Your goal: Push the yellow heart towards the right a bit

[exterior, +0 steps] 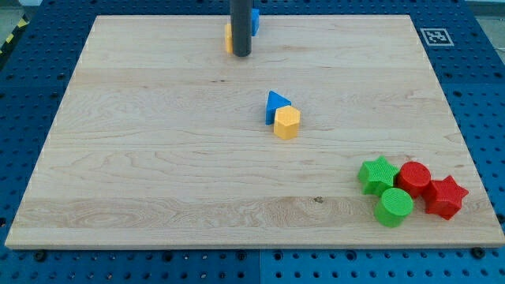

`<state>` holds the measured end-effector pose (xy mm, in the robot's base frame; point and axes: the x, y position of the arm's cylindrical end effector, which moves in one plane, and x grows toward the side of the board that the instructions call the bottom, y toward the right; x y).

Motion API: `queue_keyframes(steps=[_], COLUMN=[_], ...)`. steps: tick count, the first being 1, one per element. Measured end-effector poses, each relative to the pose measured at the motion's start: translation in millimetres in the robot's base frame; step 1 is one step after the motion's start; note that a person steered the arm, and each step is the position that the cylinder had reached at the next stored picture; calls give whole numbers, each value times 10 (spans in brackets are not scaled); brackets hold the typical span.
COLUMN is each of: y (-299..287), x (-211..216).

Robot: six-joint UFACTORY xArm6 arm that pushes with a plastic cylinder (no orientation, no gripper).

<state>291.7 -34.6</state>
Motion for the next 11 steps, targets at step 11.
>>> queue_keyframes(steps=[11], y=[-119], x=[963])
